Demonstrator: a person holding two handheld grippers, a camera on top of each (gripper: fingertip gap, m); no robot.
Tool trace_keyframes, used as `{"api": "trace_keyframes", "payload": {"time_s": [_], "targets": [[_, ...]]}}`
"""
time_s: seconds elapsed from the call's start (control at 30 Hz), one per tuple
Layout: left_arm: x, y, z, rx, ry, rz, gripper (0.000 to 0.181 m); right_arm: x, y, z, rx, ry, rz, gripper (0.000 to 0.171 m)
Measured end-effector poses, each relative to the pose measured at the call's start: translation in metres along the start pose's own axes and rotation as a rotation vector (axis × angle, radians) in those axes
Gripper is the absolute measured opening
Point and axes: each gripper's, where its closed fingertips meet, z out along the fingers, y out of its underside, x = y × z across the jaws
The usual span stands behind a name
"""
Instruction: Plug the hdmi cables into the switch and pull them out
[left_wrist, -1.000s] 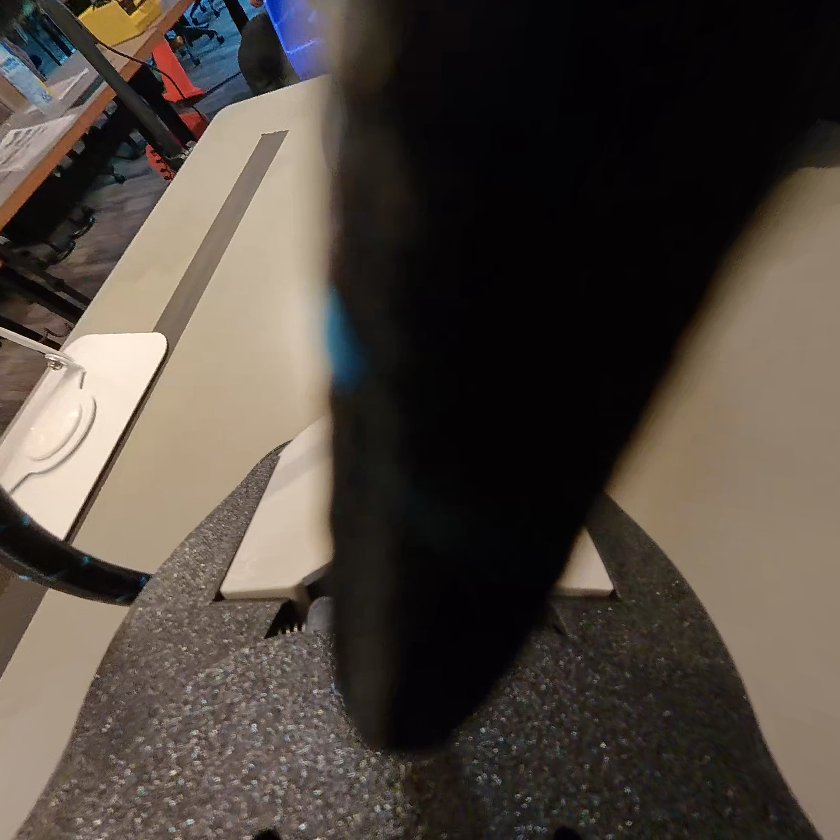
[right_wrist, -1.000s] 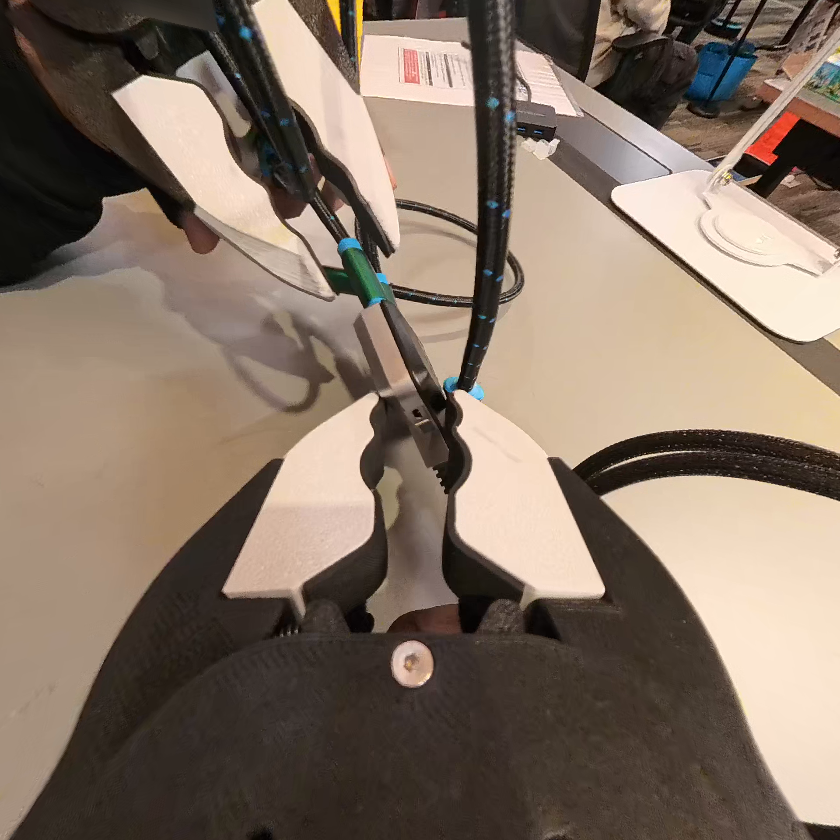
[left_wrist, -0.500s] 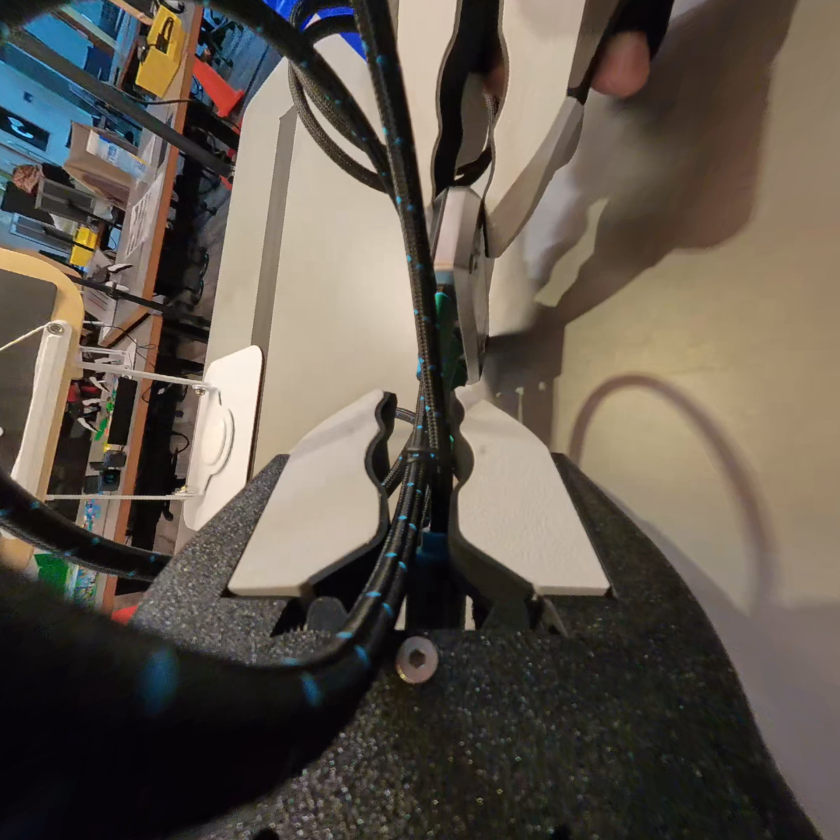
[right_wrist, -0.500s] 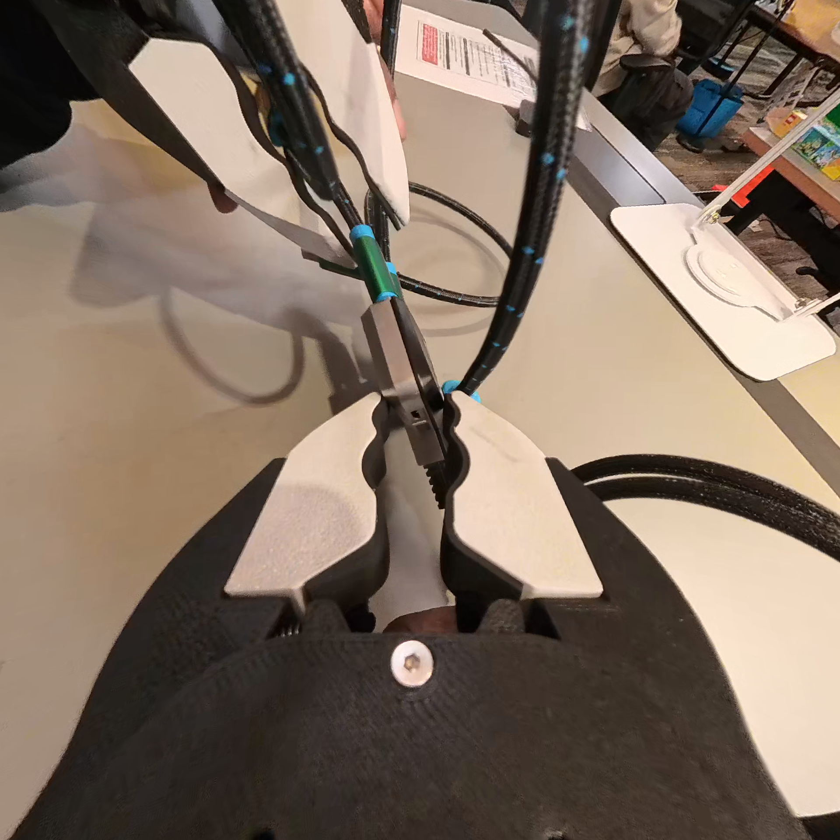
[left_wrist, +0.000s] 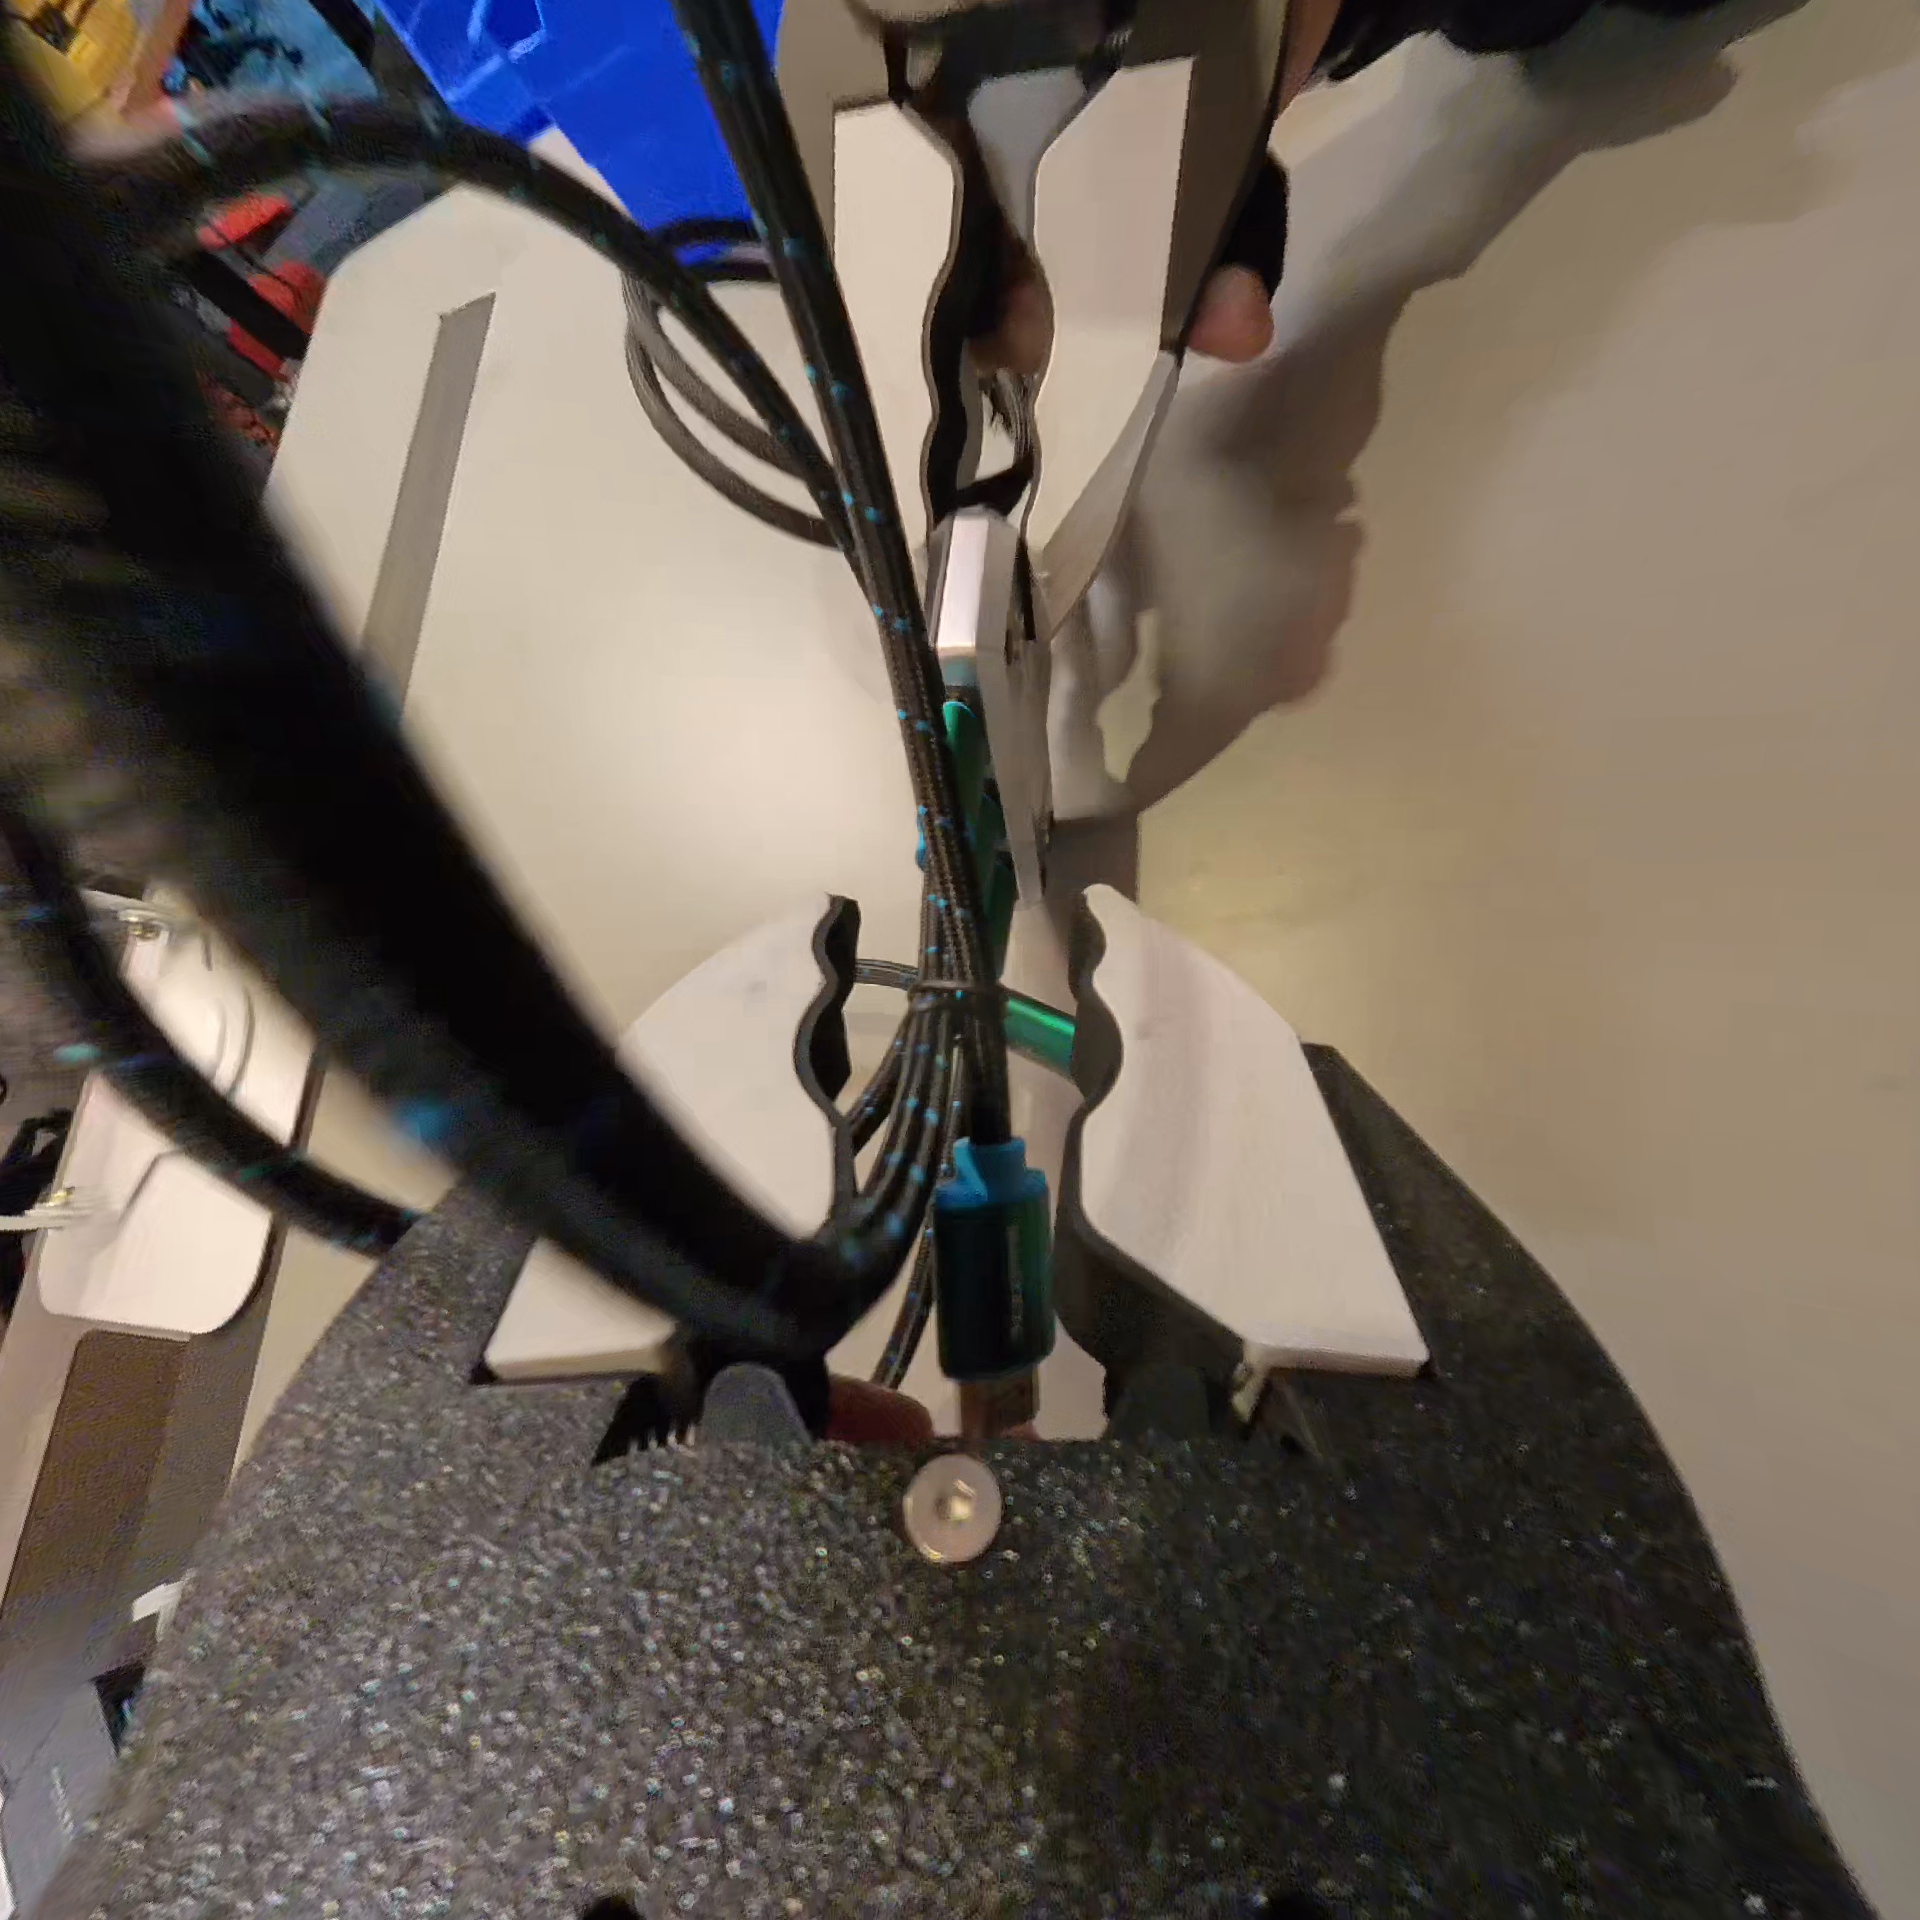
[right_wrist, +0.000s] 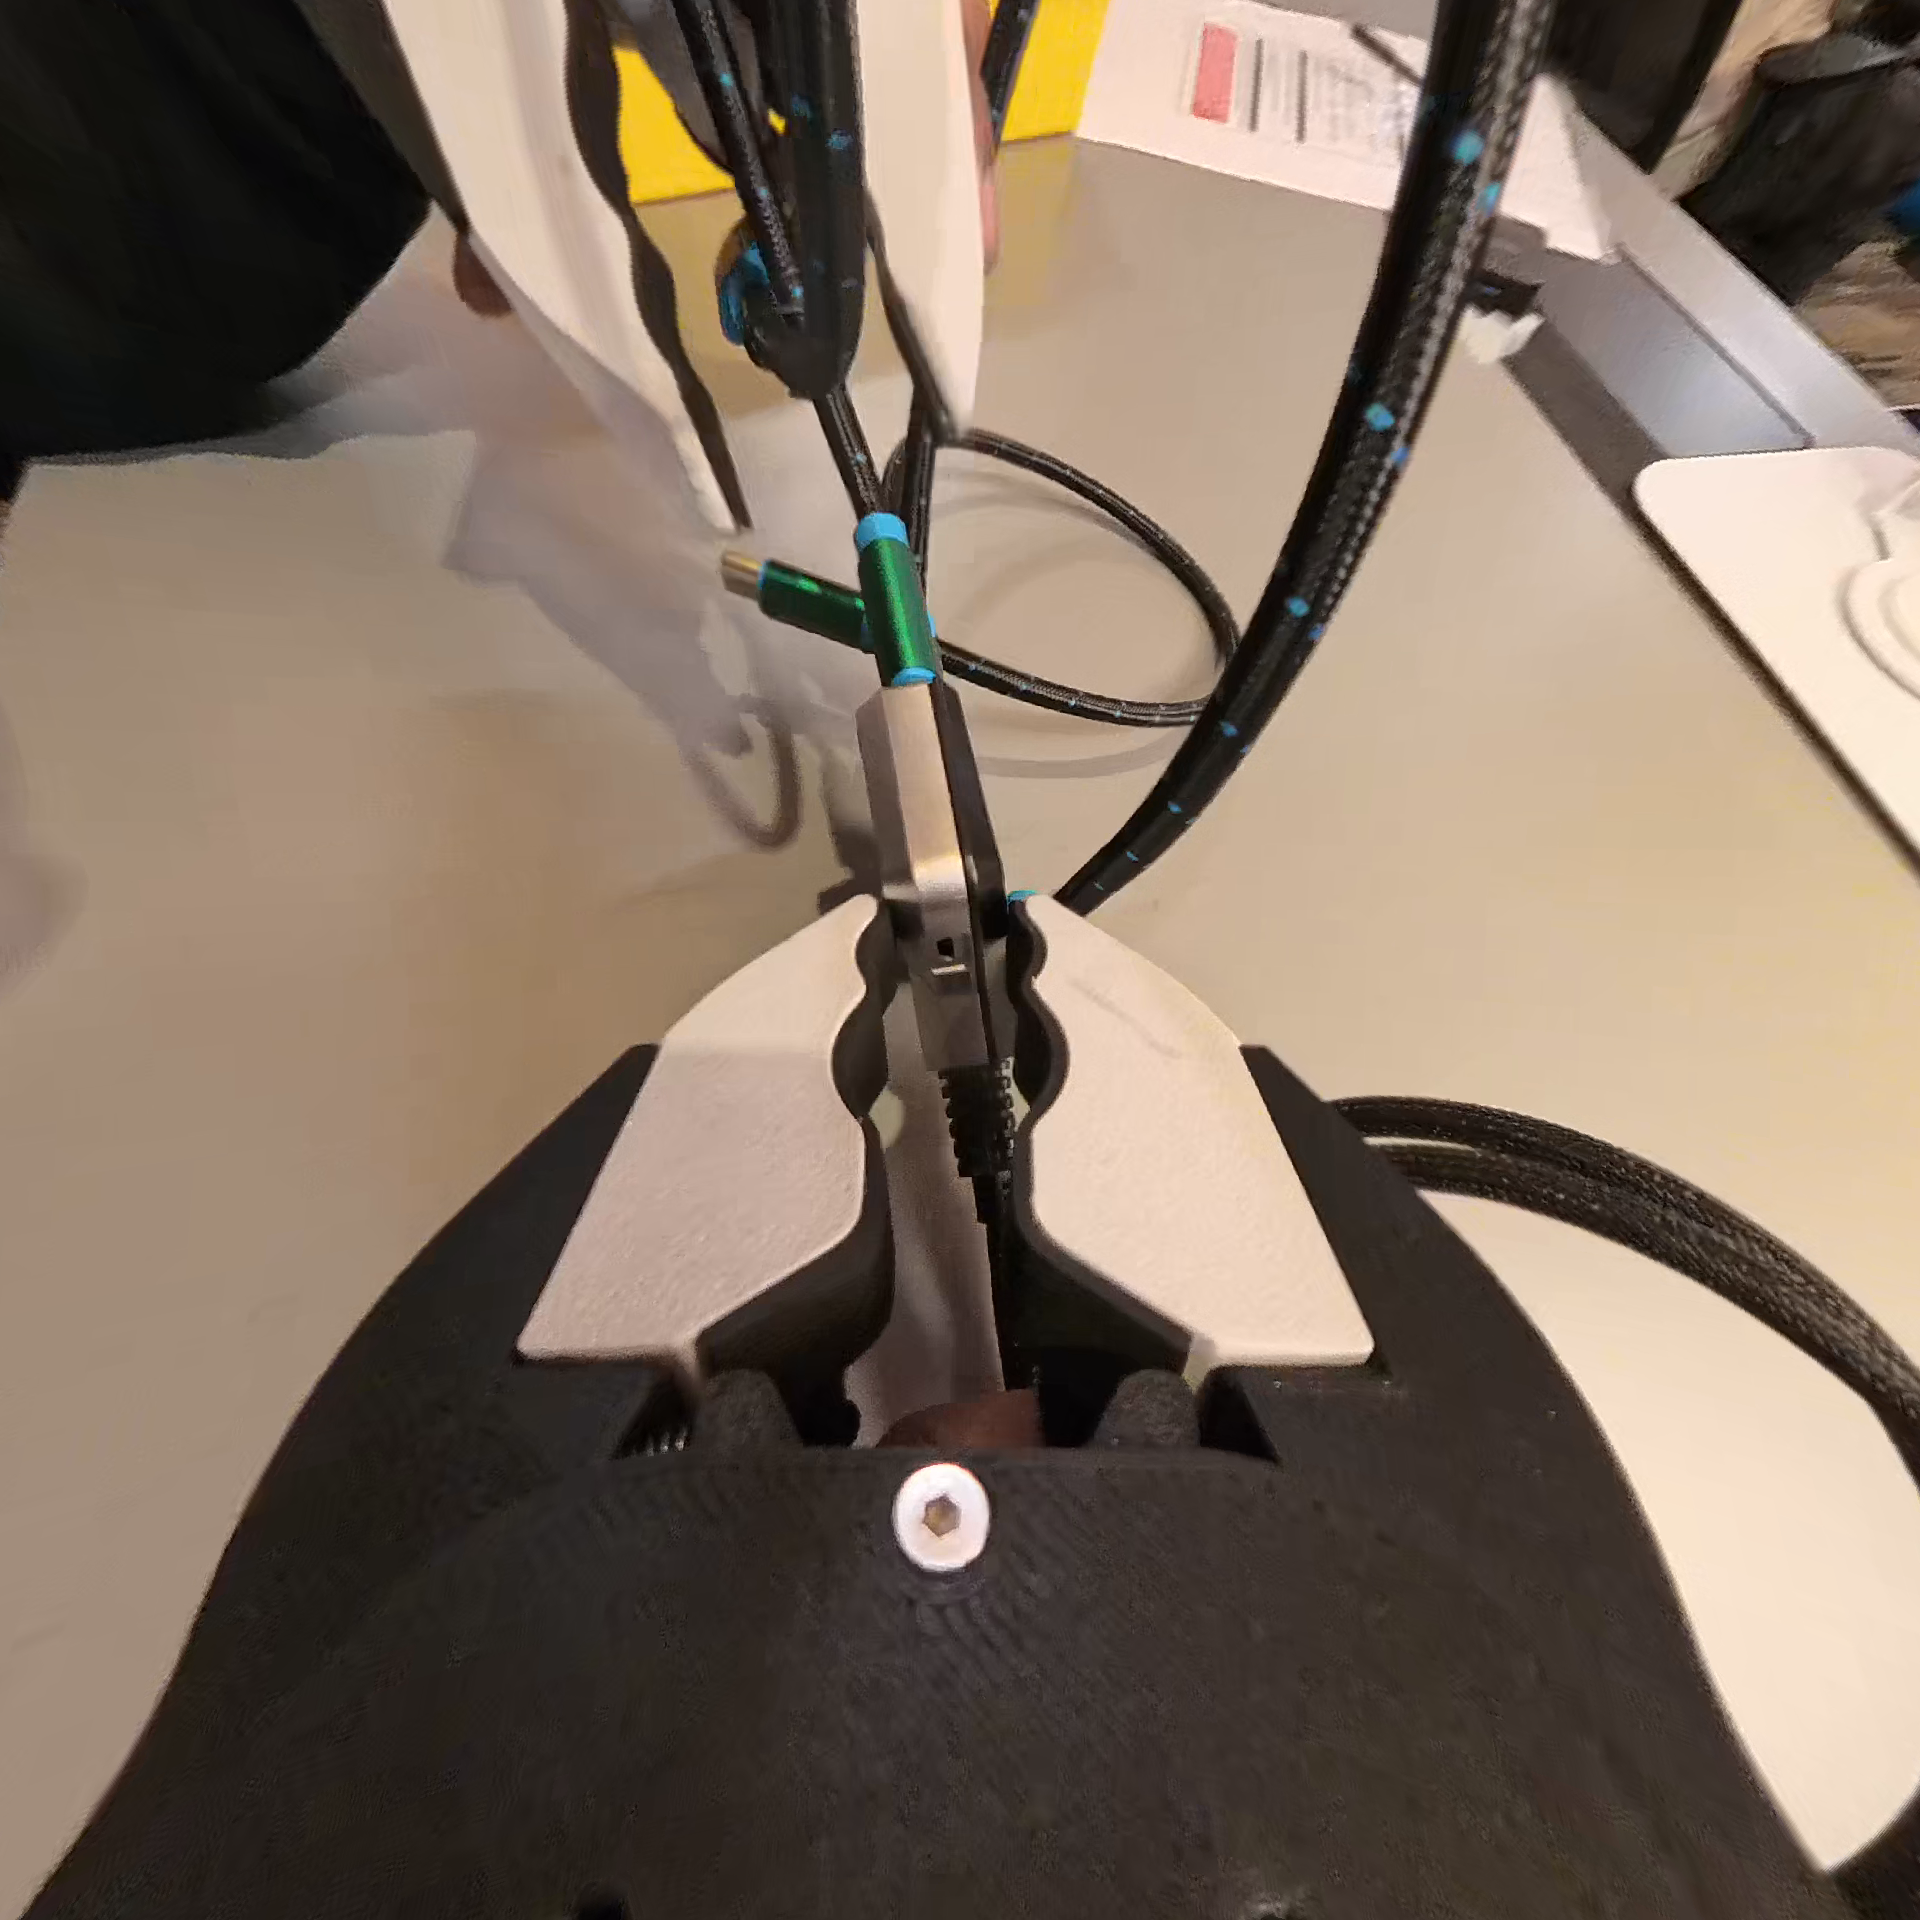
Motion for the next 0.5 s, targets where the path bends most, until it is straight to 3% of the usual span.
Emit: {"api": "trace_keyframes", "payload": {"time_s": [0.2, 0.5], "targets": [[0.005, -0.023, -0.030, 0.093, 0.019, -0.030, 0.043, -0.015, -0.001, -0.005, -0.023, -0.126, 0.068, 0.020], [0.018, -0.015, -0.002, 0.040, 0.135, -0.096, 0.040, -0.030, -0.001, -0.005, -0.035, -0.248, 0.102, 0.019]]}}
